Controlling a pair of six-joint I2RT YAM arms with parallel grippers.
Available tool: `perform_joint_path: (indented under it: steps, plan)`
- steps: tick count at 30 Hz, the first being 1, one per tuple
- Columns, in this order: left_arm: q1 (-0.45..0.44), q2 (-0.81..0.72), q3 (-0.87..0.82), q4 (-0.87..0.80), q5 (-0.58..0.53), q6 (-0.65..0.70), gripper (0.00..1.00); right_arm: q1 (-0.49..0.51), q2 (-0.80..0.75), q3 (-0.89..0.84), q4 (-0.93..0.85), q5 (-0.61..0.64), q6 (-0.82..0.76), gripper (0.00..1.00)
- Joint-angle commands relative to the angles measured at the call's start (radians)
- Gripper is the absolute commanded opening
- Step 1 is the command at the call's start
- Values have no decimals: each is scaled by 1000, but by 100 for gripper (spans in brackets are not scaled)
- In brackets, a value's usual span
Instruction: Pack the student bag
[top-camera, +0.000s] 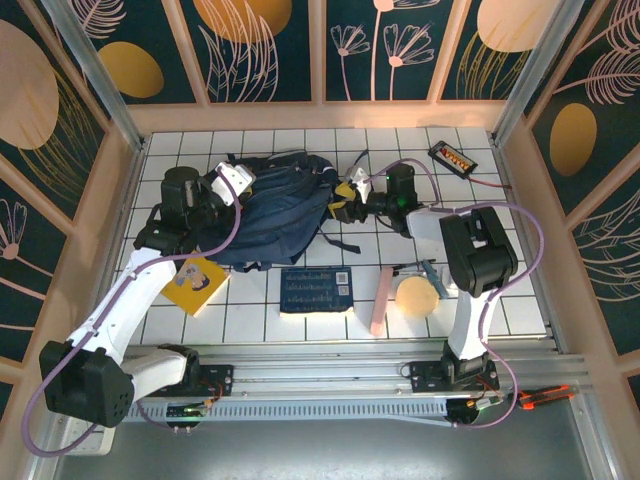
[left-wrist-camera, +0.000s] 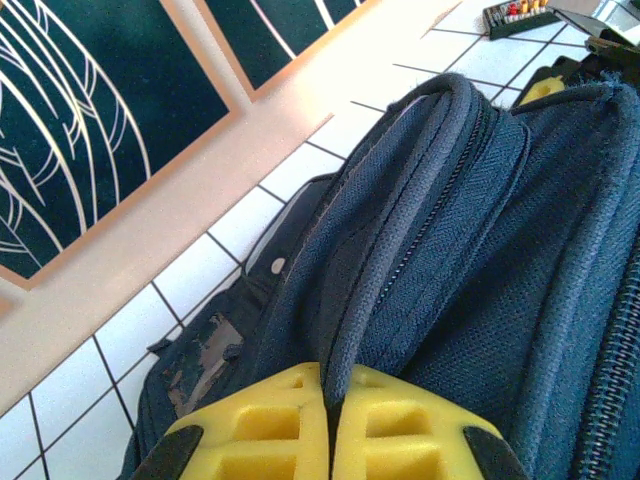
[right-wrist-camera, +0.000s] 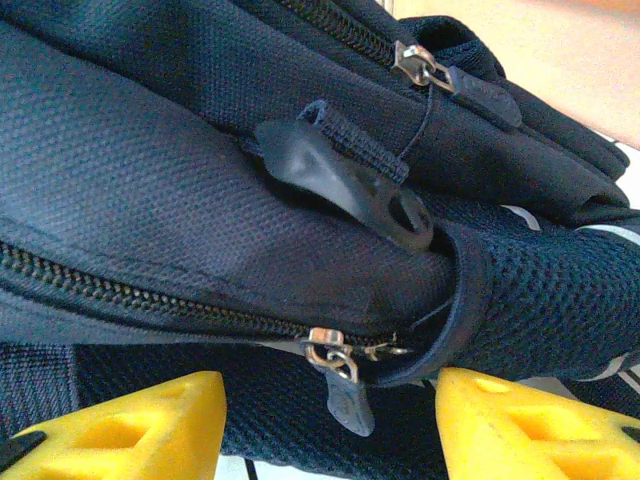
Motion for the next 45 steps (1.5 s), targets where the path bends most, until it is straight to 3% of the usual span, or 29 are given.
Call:
perform_joint_path:
  steps: [1,7,20,28,37,42,45]
  plan:
    - [7,-33,40,147,57,-14,0,-5,18,28,13,-33,7,57]
    - [7,-35,36,149,58,-22,0,-2,32,28,16,-22,20,55]
    - [6,-31,31,160,69,-41,0,7,57,32,75,19,89,39]
    - [7,-34,23,161,64,-41,0,12,70,48,119,18,132,23]
    - [6,-35,23,167,63,-47,0,25,71,43,115,12,149,14]
    - [7,-35,23,168,52,-44,0,30,55,26,130,38,166,0]
    - [6,-37,23,165,20,-37,0,30,25,7,113,60,168,0]
